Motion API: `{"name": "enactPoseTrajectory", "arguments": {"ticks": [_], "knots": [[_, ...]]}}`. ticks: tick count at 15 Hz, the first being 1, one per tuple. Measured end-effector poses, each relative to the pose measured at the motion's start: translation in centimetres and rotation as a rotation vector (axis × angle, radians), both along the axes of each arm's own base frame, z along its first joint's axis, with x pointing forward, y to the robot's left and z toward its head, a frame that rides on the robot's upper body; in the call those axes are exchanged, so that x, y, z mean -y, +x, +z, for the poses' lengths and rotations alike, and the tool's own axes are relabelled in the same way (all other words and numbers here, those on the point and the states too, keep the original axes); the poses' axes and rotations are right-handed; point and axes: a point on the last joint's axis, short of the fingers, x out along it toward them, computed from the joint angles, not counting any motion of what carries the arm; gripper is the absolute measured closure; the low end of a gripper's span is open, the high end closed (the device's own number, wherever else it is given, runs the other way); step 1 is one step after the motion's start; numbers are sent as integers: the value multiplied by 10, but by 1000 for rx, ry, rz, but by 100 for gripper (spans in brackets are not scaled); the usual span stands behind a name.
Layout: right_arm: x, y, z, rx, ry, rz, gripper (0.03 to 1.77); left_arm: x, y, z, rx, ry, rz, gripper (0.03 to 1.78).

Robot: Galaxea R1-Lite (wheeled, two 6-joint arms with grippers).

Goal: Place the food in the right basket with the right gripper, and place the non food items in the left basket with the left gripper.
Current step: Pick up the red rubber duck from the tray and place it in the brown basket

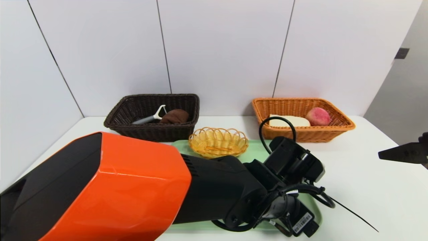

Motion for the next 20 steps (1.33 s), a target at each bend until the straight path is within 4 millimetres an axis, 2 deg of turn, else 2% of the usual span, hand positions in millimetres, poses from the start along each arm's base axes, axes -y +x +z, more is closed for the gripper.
{"name": "enactPoseTrajectory", "arguments": {"ticks": [14,17,20], "knots": [[-1,3,-1,-6,-2,0,9,-1,8,-4,0,4,18,12],[-1,4,-2,-9,-3,1,9,-1,9,-5,0,6,17,60],[-1,6,-1,2,1,1,9,-1,8,-4,1,4,16,96]]}}
